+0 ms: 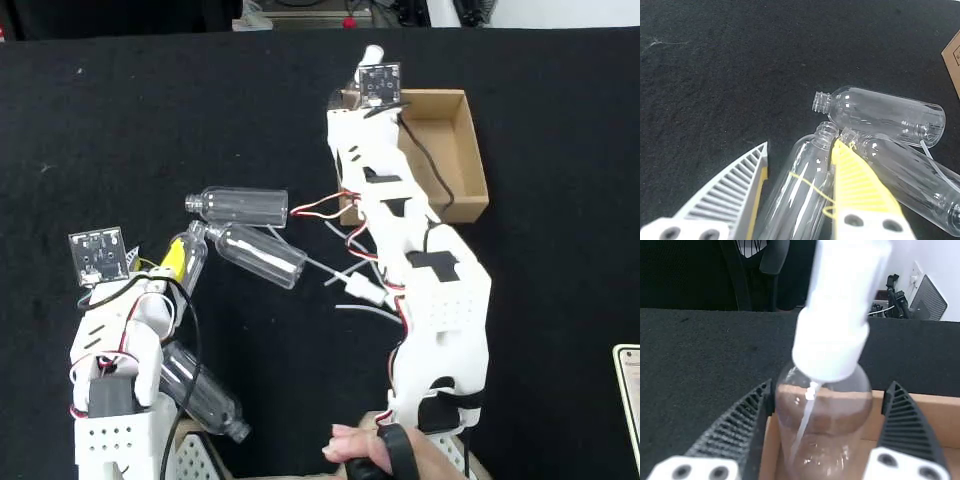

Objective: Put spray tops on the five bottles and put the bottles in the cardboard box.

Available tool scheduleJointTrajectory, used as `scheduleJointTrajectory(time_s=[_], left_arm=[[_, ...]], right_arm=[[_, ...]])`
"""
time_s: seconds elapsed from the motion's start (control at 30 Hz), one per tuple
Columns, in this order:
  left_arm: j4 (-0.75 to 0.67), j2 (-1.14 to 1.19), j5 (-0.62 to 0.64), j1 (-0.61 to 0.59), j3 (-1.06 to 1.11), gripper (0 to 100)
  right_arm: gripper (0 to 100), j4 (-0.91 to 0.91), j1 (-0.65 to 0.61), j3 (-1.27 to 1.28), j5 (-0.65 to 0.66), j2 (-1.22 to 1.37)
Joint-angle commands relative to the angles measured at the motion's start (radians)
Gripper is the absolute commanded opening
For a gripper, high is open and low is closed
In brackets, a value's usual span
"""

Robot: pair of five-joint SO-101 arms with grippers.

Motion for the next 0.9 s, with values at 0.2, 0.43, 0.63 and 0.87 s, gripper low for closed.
scheduleJointTrajectory(time_s=[0.2, 0.43, 0.63, 0.87], left_arm=[[-0.023, -0.005, 0.002, 0.007, -0.016, 20], [-0.023, -0.005, 0.002, 0.007, -0.016, 20], [-0.025, -0.005, 0.002, 0.007, -0.016, 20], [-0.025, -0.005, 0.002, 0.007, -0.016, 20]], right_arm=[[31.9, 0.006, -0.015, 0.036, 0.003, -0.159], [32.0, 0.006, -0.015, 0.059, 0.002, -0.176], [31.9, 0.006, -0.014, 0.059, 0.002, -0.176], [31.9, 0.006, 0.006, 0.061, 0.002, -0.176]])
